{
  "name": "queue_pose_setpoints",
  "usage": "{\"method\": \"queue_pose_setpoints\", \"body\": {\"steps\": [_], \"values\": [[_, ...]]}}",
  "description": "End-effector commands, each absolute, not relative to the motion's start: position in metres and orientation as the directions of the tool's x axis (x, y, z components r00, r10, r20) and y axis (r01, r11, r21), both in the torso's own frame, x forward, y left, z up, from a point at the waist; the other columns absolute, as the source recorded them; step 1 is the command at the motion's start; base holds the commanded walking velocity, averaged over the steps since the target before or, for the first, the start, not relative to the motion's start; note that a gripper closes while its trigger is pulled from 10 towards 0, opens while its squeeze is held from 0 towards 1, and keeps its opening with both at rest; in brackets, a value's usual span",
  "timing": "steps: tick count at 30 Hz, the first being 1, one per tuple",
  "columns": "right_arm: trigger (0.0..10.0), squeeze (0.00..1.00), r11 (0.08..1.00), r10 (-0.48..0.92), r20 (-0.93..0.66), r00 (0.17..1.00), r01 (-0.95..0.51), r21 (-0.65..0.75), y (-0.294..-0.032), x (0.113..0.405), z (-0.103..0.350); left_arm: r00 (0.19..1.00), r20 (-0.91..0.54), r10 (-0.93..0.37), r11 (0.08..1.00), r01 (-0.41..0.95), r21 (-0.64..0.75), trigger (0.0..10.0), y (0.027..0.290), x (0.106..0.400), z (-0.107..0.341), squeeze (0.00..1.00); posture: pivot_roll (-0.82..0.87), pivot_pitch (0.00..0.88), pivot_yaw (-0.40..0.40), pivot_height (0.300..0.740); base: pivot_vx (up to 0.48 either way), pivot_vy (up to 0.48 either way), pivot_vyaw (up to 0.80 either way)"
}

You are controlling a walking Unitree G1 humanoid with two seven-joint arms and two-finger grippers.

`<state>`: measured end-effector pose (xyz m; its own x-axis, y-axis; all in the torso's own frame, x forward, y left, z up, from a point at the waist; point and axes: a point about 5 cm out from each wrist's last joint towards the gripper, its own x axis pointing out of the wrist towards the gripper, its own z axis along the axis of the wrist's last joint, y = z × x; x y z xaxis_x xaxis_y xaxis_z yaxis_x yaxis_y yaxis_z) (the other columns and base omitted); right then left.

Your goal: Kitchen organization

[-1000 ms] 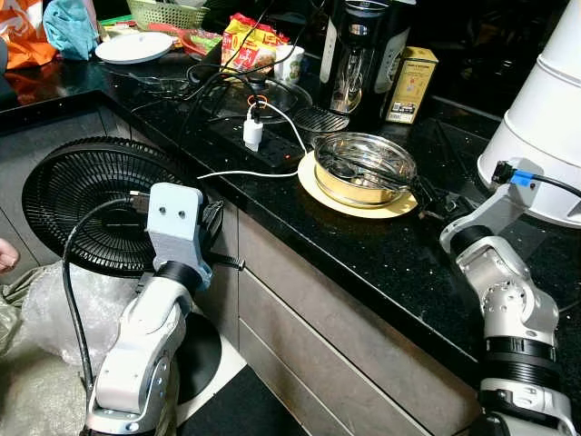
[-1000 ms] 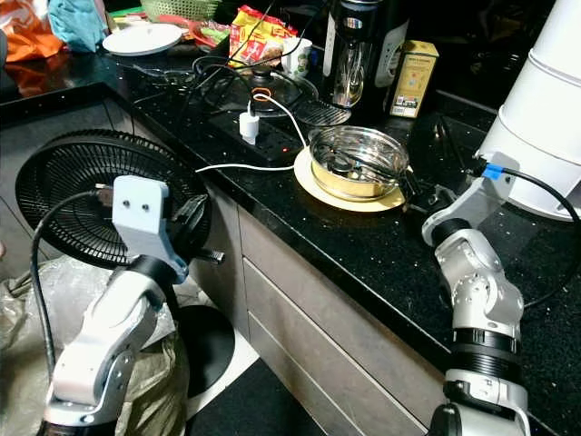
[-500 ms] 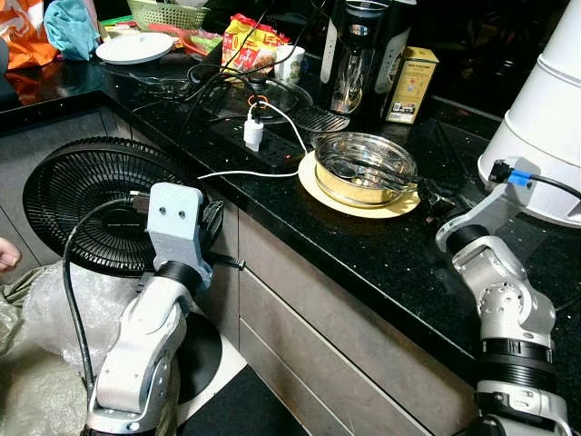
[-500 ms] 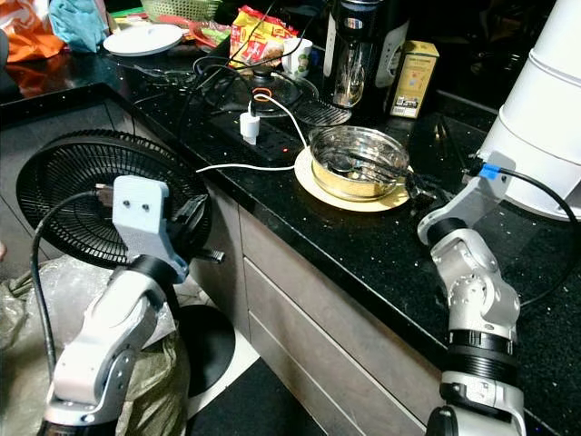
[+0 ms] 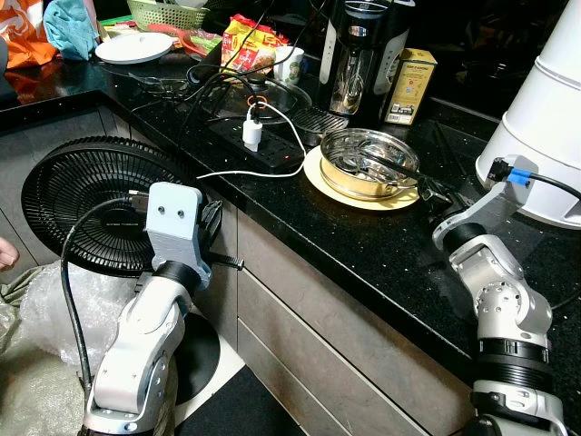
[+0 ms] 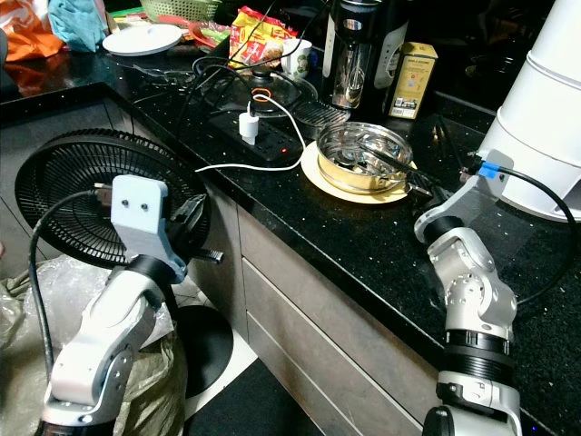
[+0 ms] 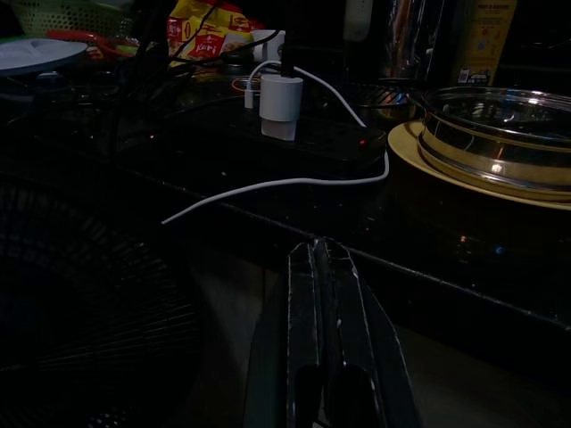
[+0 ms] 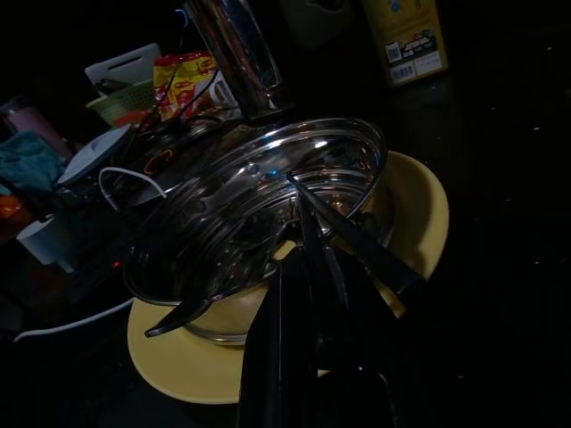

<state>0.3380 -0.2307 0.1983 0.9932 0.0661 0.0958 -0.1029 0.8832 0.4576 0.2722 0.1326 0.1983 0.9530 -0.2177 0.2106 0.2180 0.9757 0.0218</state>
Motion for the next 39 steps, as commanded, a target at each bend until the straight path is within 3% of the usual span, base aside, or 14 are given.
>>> {"method": "queue_pose_setpoints", "body": {"steps": [1, 13, 19, 33, 39], "values": [[0.0, 0.00, 0.873, 0.075, 0.077, 0.994, -0.103, 0.477, -0.230, 0.338, 0.193, 0.950, 0.213, -0.228, 0.973, 0.229, 0.020, 10.0, 0.129, 0.273, 0.200, 0.00, 0.06, 0.000, -0.082, 0.740, 0.000, 0.000, 0.00], [0.0, 0.00, 0.778, 0.053, 0.261, 0.964, -0.204, 0.595, -0.256, 0.340, 0.234, 0.943, 0.237, -0.235, 0.972, 0.235, 0.029, 10.0, 0.128, 0.273, 0.207, 0.00, 0.05, 0.000, -0.077, 0.740, 0.000, 0.000, 0.00], [0.0, 0.00, 0.773, 0.048, 0.264, 0.963, -0.203, 0.601, -0.260, 0.340, 0.237, 0.934, 0.264, -0.239, 0.970, 0.238, 0.037, 10.0, 0.128, 0.274, 0.213, 0.00, 0.05, 0.000, -0.076, 0.740, 0.000, 0.000, 0.00], [0.0, 0.00, 0.753, 0.096, 0.294, 0.951, -0.263, 0.603, -0.261, 0.342, 0.244, 0.866, 0.366, -0.340, 0.940, 0.319, 0.119, 10.0, 0.119, 0.275, 0.243, 0.00, 0.06, 0.000, -0.077, 0.740, 0.000, 0.000, -0.80], [0.0, 0.00, 0.711, 0.203, 0.326, 0.923, -0.368, 0.599, -0.255, 0.337, 0.245, 0.878, 0.363, -0.311, 0.948, 0.264, 0.175, 10.0, 0.124, 0.278, 0.246, 0.00, 0.05, 0.000, -0.075, 0.740, 0.000, 0.000, 0.00]]}}
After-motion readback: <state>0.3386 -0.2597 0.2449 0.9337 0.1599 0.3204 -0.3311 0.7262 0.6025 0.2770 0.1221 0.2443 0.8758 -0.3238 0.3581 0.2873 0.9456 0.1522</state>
